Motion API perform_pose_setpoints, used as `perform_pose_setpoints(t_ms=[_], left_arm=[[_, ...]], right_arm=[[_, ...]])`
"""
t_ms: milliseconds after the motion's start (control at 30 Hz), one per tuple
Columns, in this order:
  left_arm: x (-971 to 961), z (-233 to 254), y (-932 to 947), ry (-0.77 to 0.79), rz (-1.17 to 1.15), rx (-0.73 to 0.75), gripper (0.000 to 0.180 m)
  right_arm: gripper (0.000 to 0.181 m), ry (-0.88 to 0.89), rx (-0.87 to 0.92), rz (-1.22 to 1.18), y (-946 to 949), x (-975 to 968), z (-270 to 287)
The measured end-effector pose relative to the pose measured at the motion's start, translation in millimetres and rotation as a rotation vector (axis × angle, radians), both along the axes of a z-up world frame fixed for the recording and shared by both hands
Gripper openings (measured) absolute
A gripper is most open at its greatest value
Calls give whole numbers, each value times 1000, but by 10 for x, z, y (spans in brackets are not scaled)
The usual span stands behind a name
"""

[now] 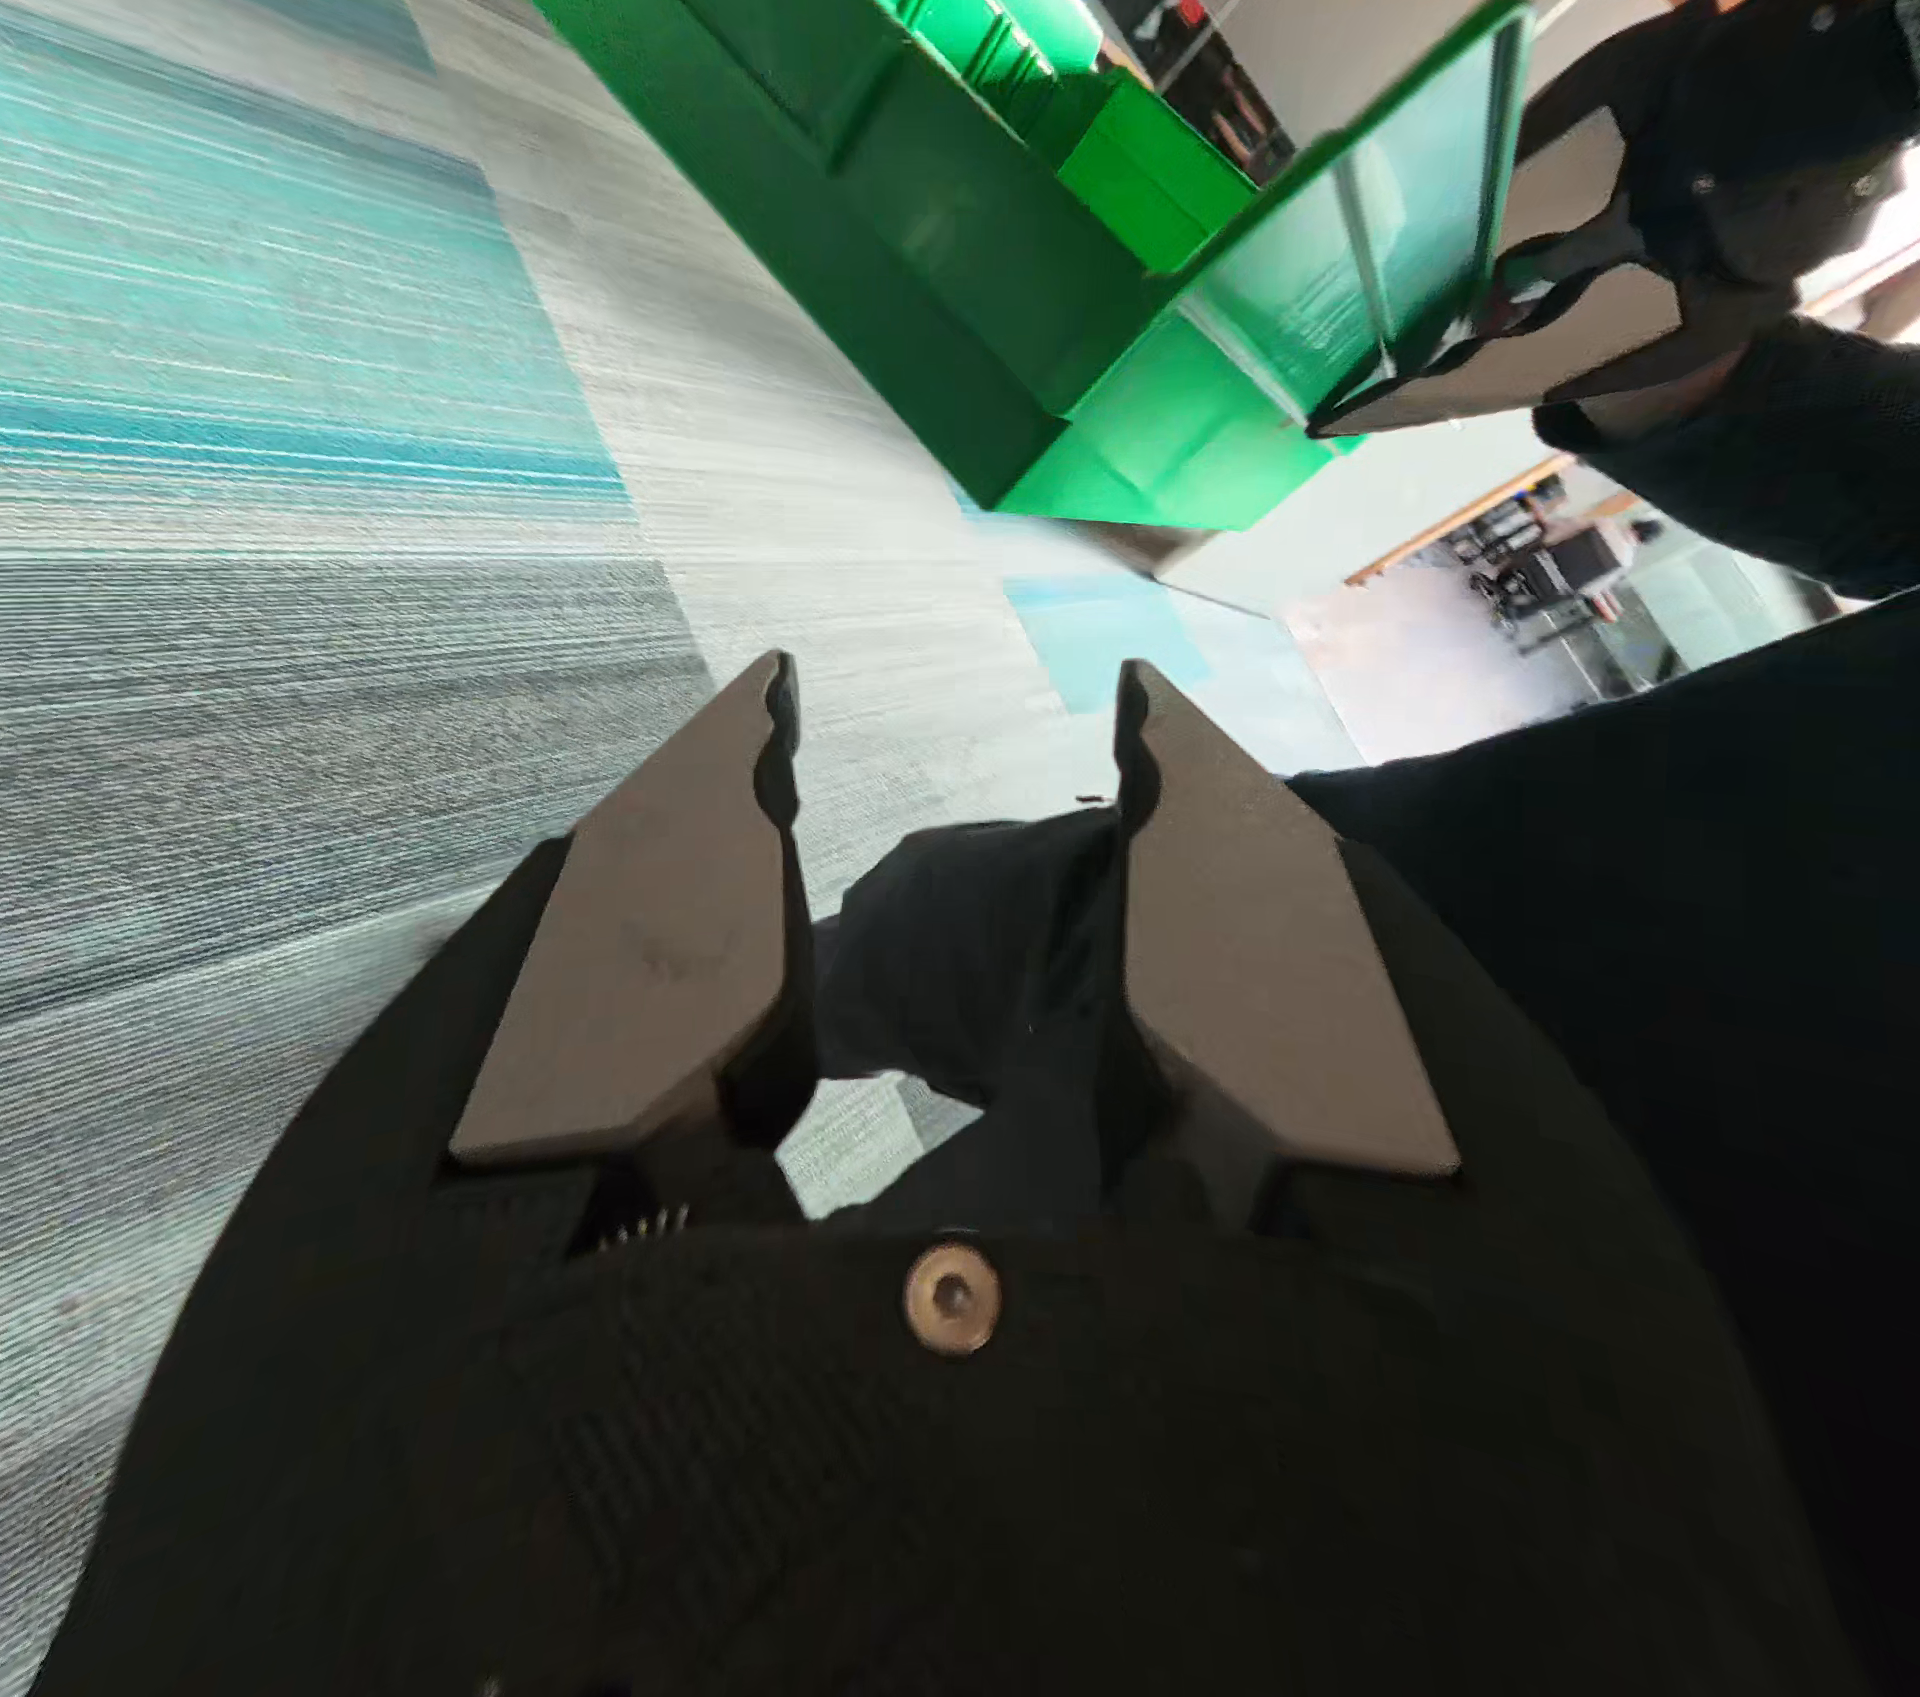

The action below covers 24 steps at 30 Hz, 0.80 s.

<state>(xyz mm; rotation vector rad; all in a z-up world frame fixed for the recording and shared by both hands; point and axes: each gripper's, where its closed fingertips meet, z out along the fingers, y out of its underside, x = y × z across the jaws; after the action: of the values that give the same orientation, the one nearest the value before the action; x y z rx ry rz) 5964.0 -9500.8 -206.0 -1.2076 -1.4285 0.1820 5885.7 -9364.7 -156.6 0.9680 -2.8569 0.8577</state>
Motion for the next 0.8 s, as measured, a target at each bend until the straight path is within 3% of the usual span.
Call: perform_pose_setpoints(t_ms=[133, 267, 433, 600, 800], left_arm=[[-11, -204, -445, -28, 165, 41, 56], [118, -585, -677, -155, 370, 151, 53], [64, -638, -912, -202, 562, 230, 50], [-148, -607, -1331, -140, 645, 260, 49], [-362, -628, -2016, -42, 593, 222, 46]], right_arm=[[4, -55, -18, 179, -893, -203, -87], [4, -95, -59, 372, -1736, -376, -207], [4, -160, -52, 547, -2478, -521, -171], [4, -123, -46, 667, -3136, -622, -185], [5, 51, -48, 717, -4122, -704, -277]])
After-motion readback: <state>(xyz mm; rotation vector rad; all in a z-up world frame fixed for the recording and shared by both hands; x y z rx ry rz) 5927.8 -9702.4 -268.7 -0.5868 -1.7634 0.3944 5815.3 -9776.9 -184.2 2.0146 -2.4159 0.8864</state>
